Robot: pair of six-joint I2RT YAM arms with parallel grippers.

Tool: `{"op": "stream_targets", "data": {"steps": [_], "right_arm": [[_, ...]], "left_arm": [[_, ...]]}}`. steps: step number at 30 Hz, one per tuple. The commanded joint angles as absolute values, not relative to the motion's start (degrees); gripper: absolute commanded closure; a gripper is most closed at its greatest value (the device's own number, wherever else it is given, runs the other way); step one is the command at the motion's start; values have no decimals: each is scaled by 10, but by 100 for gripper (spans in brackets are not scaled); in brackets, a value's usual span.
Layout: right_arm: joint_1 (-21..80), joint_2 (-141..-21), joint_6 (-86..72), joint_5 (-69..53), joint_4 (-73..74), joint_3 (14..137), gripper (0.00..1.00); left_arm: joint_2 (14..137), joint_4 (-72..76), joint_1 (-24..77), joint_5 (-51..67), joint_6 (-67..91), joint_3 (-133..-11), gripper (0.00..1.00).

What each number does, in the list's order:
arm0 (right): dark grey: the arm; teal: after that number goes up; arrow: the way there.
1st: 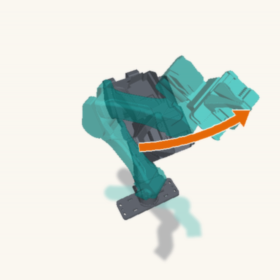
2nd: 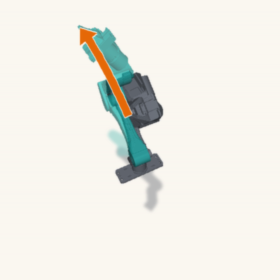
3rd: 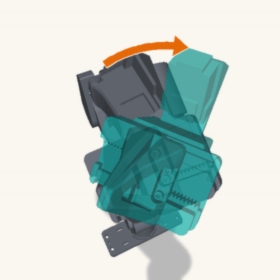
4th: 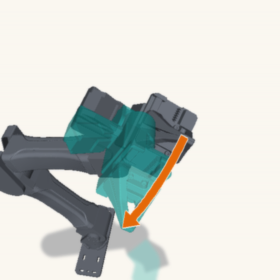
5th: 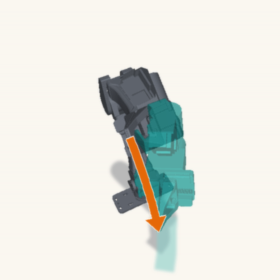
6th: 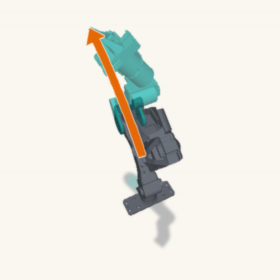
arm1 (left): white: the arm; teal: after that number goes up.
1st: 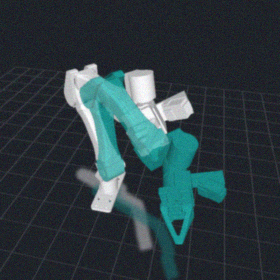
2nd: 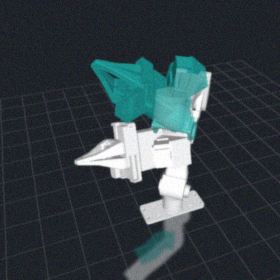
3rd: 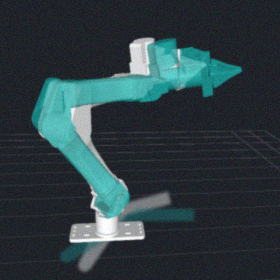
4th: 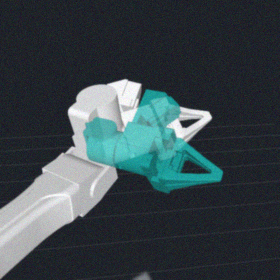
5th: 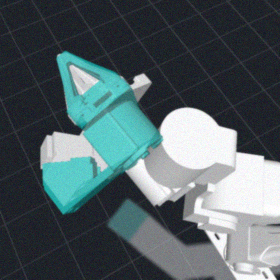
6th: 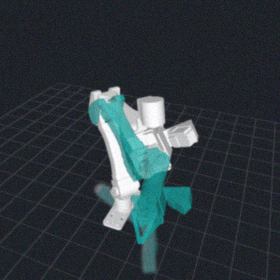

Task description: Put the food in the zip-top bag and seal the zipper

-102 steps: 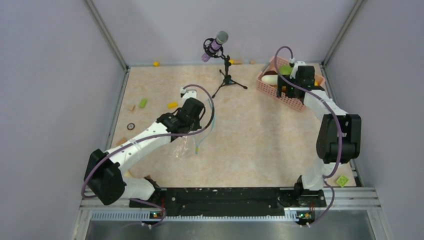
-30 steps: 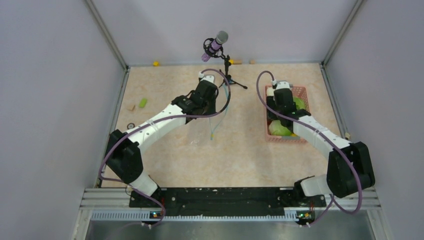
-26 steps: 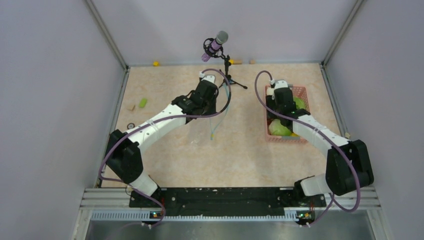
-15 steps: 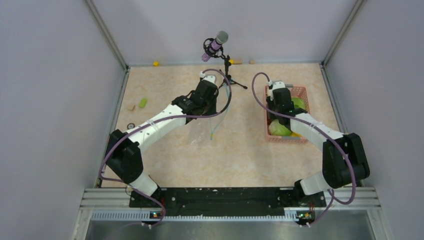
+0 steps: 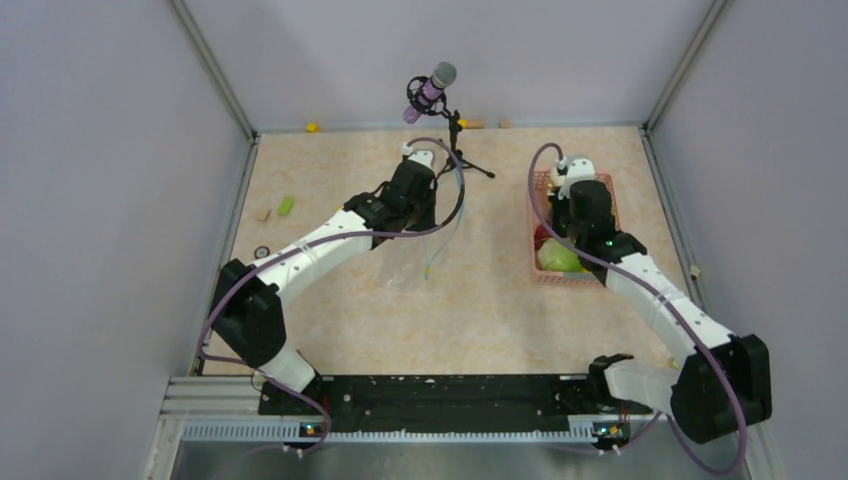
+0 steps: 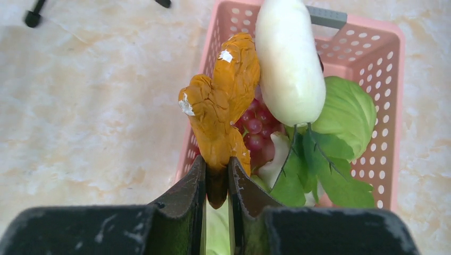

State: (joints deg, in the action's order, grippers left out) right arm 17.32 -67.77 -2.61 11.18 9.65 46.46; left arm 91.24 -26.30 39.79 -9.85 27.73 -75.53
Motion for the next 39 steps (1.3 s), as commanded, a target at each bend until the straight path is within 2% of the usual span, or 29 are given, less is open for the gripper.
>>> {"op": "stream_targets", "data": {"steps": [1,9,12,15,19,28,32,39], "right_arm": [[169,-606,-50,74,111,454,100],[169,-528,-83,-68,91,448,100],[169,-524,-117,-214,48,452,100],[169,-530,-182,-382,-55,437,100],[178,-564,-303,-507,-198,420,100],[222,-651,-341,-519,-174,465,100],[223,-673,-307,-436,-67,493,100],[223,-687,-304,-333,6,512,100]], "left_arm": [[886,-237,397,-96,287,-759,100],[883,-251,397,-122,296,-760,100],[887,-250,396,-118,297,-766,100],[889,-246,396,-121,296,-768,100],[887,-247,396,-119,299,-769,100],[874,-238,397,-127,303,-756,100],[865,-234,396,-126,303,-749,100],[847,-229,397,-107,274,-736,100]]}}
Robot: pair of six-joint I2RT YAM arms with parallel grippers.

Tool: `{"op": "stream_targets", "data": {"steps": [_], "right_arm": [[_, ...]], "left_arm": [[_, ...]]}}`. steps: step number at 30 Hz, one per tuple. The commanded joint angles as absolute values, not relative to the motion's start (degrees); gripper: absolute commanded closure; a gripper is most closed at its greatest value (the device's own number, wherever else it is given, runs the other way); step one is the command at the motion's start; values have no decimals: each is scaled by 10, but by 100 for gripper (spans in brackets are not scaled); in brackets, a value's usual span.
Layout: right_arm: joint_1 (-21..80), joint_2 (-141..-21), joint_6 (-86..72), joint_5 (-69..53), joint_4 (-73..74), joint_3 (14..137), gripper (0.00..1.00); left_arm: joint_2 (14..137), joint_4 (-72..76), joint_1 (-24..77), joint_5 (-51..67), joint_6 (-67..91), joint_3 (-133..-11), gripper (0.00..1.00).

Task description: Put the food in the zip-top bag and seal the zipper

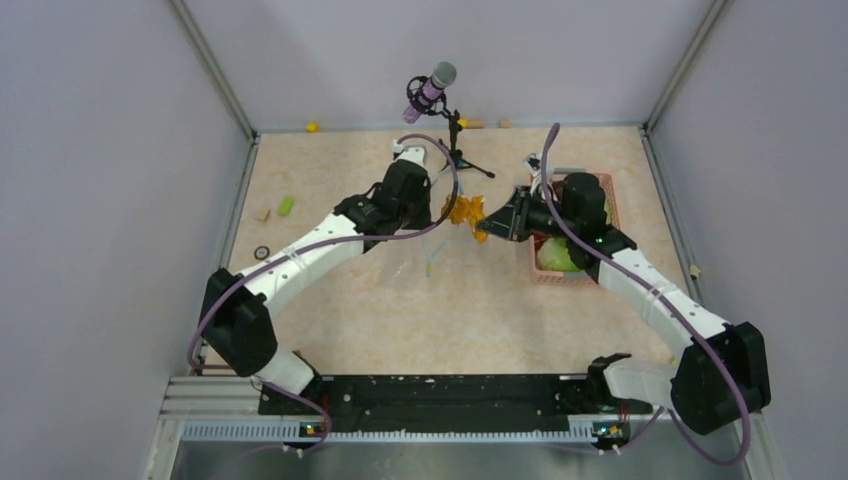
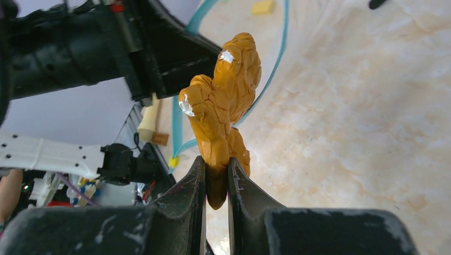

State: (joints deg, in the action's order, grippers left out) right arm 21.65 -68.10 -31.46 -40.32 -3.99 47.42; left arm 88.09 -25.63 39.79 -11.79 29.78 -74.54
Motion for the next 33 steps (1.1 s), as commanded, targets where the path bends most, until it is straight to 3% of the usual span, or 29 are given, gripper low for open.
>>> {"op": "stream_targets", "data": {"steps": [1,6,16,25,33], "right_arm": [[223,-689,-303,-313,22,516,100],[223,-723,-327,-291,77,549,100],[230,-798,-438,-415,71,616,100],[230,-808,-420,-474,130,632,97],[229,-806,-467,-472,95,622,97]], "left_arm": [[843,-229,398,-98,266,-733,100],[813,-200,411,-61,229,-703,100],[799,-176,456,-133,218,-691,100],[795,-164,473,-207,206,-662,100],[771,-131,474,-180,207,-616,100]]}}
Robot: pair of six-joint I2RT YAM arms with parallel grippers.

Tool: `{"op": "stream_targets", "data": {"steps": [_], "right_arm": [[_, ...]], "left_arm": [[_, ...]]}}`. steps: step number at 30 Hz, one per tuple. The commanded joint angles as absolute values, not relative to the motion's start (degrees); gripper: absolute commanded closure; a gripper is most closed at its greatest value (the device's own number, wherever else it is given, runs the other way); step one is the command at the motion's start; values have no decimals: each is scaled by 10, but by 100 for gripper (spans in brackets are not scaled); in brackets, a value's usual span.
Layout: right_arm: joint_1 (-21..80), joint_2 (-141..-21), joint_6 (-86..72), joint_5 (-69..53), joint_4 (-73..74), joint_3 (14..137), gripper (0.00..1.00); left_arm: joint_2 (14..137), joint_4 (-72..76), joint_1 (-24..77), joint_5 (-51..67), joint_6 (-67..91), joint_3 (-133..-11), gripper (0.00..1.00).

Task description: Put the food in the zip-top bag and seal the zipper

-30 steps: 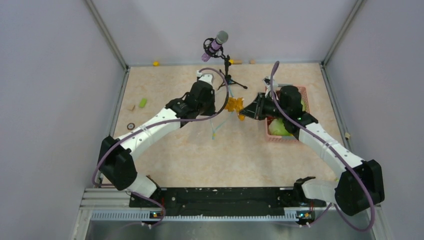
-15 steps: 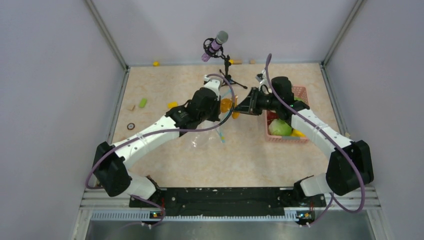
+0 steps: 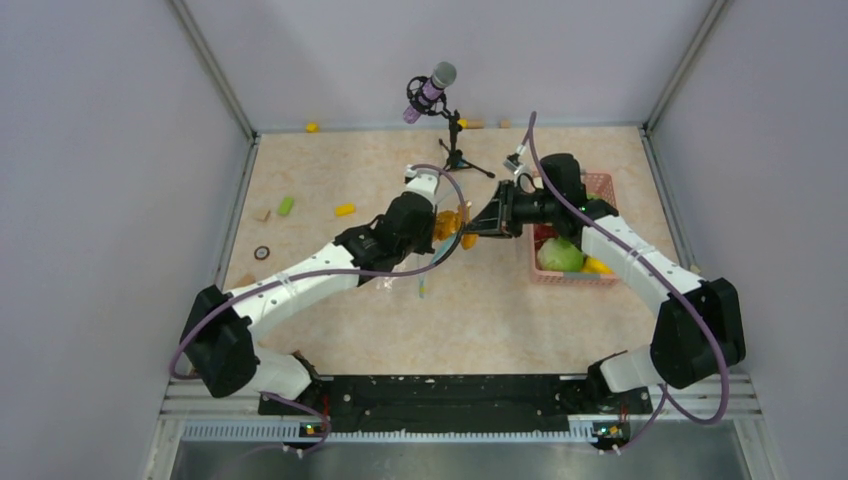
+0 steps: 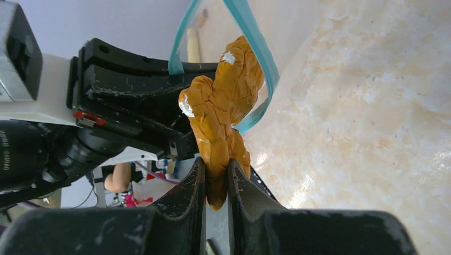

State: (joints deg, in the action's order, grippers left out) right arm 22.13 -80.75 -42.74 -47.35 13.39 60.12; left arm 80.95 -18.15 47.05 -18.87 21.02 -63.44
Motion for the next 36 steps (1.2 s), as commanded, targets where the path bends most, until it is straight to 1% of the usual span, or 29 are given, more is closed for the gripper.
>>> {"op": "stream_targets", "data": {"steps": [1,3,4,7,12,18,24,27,31,34,36], "right_arm": [[229,-806,-489,-460,71,618,97],[229,-815,-521,-451,24,615,92],[230,-819,-543,-450,-3,613,91],[230,-835,-621,-446,-116,596,92],[236,-848,-672,-404,-167,584,92],[244,-817,-567,-316,-62,592,86],[266,-811,-454,-238,71,625,72],[277,-811,-417,-212,102,637,72],[313,-814,-315,-186,145,669,74],[326,-817,-278,-230,134,672,75],[327,-812,-276,-272,97,662,75]], "left_arm": [[764,-122,476,-170,206,-611,100],[756,-113,479,-155,202,-609,100],[752,-116,480,-149,200,-613,100],[743,-124,482,-148,197,-622,100],[738,-109,484,-148,200,-617,100],[736,-113,485,-191,220,-624,100],[731,-80,485,-216,237,-627,100],[725,-61,484,-228,248,-622,100],[729,-54,484,-260,260,-621,100],[736,-53,484,-260,266,-621,100],[742,-50,484,-251,267,-620,100]]}}
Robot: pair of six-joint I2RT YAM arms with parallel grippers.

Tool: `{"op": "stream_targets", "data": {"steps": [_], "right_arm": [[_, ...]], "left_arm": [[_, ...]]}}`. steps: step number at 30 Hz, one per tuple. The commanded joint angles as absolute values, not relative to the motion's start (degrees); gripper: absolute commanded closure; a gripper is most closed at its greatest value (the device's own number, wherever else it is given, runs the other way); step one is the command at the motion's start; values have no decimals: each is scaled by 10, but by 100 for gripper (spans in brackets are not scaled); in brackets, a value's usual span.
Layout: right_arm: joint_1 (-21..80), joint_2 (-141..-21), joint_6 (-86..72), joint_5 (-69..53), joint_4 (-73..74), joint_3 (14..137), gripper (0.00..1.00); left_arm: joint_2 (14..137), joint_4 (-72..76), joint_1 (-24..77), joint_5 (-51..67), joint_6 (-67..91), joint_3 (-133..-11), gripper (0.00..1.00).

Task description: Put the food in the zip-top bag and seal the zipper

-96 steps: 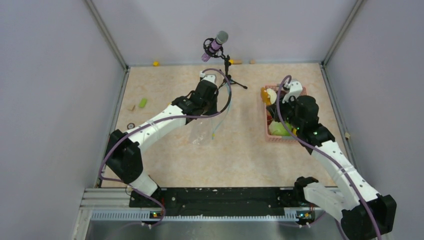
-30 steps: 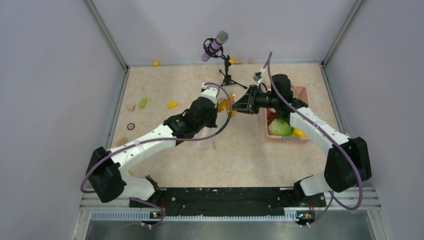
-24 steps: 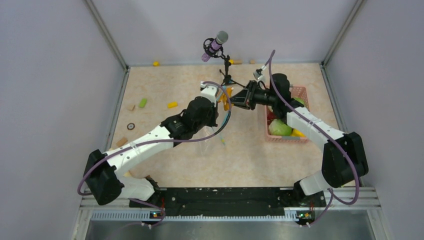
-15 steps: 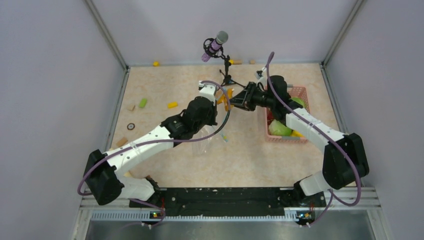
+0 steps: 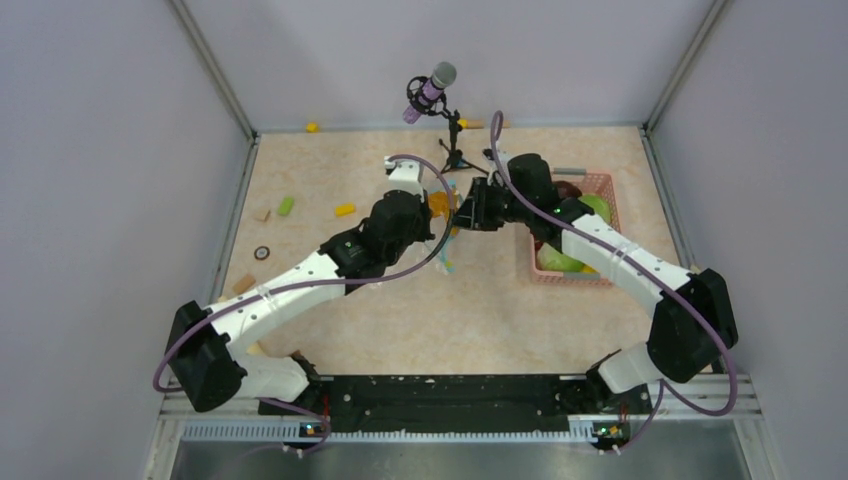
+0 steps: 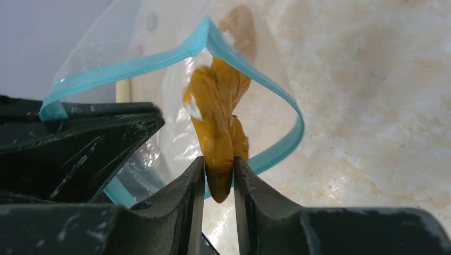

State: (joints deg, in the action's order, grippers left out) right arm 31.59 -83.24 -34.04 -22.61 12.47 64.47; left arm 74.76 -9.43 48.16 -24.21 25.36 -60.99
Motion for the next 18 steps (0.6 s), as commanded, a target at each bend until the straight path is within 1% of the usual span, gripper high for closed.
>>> {"op": "stream_targets", "data": {"steps": [1,4,8,10,14,17,18], "right_arm": [[326,-810,-281,-280,79,657,75],[326,-807,-308,-284,42,653,75],[326,-813,-366,-252,-9,644,74],[326,-819,-368,-252,-10,652,71],[326,-814,-339,-261,-2,657,58],[326,-795,-302,-257,21,658,43],[326,-786,-290,-252,25,656,36]], "left_arm": [[745,-51,485,-246,268,-620,100],[746,-48,484,-229,271,-617,100],[737,-33,484,-210,268,-605,100],[731,-28,484,-207,268,-599,100],[715,-23,484,-226,265,-584,100],[711,-26,484,-242,267,-580,100],[712,-26,484,-246,267,-580,100]]}}
